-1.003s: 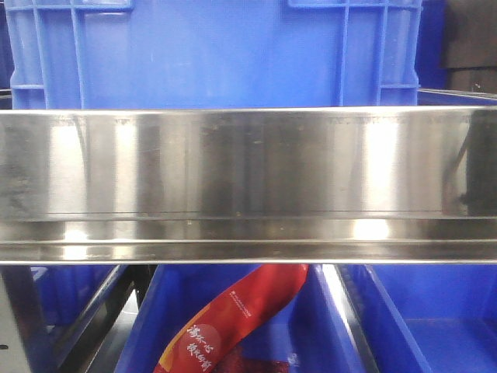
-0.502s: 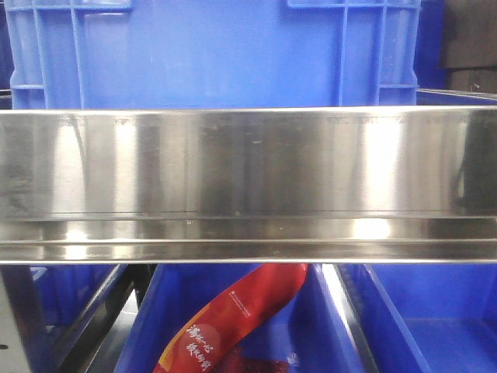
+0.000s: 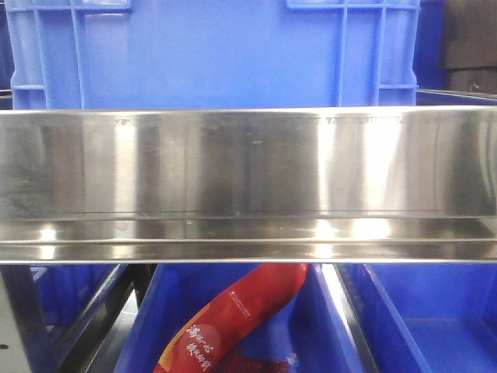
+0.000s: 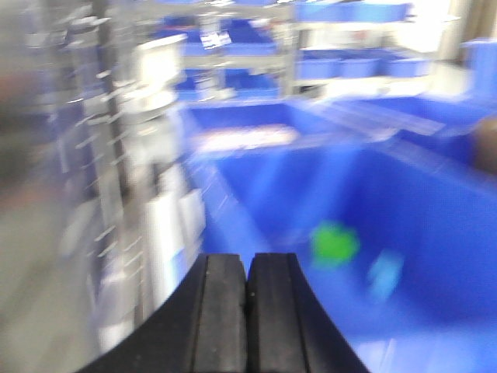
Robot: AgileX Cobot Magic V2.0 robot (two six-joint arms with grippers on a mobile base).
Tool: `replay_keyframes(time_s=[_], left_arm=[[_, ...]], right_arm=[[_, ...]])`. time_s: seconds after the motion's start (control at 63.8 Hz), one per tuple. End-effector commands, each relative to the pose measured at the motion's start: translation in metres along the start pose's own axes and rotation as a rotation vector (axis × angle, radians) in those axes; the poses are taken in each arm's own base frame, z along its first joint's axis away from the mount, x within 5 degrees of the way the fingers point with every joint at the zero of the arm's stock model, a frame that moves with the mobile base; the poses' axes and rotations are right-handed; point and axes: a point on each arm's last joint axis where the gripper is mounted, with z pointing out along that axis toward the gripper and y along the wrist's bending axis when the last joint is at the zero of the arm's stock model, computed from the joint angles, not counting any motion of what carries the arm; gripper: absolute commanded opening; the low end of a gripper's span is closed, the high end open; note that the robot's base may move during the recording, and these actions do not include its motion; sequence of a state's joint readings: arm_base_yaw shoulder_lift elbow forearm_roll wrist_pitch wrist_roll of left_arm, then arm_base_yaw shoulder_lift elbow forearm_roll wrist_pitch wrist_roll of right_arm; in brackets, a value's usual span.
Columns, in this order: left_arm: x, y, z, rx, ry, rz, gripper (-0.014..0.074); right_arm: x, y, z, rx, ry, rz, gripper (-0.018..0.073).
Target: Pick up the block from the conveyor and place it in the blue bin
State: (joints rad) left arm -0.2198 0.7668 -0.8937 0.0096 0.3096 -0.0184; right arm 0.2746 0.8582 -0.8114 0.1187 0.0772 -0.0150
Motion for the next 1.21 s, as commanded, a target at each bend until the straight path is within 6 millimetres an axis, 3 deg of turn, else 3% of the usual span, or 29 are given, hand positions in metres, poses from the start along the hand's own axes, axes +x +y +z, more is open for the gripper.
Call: replay_keyframes(time_s=[0.0, 0.172, 0.361, 0.643, 1.191], left_arm=[[0.018, 0.004, -0.02, -0.028, -0.018, -0.004, -0.0111], [0.059, 0.004, -0.046, -0.035, -0.015, -0.013, -0.0111], [0.081, 0.004, -0.07, -0.035, -0.057, -0.012, -0.0111], [0.079, 0.003, -0.094, -0.036, -0.157, -0.004, -0.0111], [0.078, 0.003, -0.098, -0.036, -0.177, -0.004, -0.0111]], right_arm=[[0.013, -0.003, -0.021, 0.009, -0.067, 0.002, -0.0168], [0.051, -0.007, -0.054, 0.011, -0.072, 0.002, -0.0168], [0.075, -0.009, -0.085, 0.006, -0.12, 0.001, -0.0168], [0.075, -0.008, -0.118, -0.012, -0.215, 0.0, -0.0168], [0.074, -0.007, -0.121, -0.013, -0.231, 0.0, -0.0168]])
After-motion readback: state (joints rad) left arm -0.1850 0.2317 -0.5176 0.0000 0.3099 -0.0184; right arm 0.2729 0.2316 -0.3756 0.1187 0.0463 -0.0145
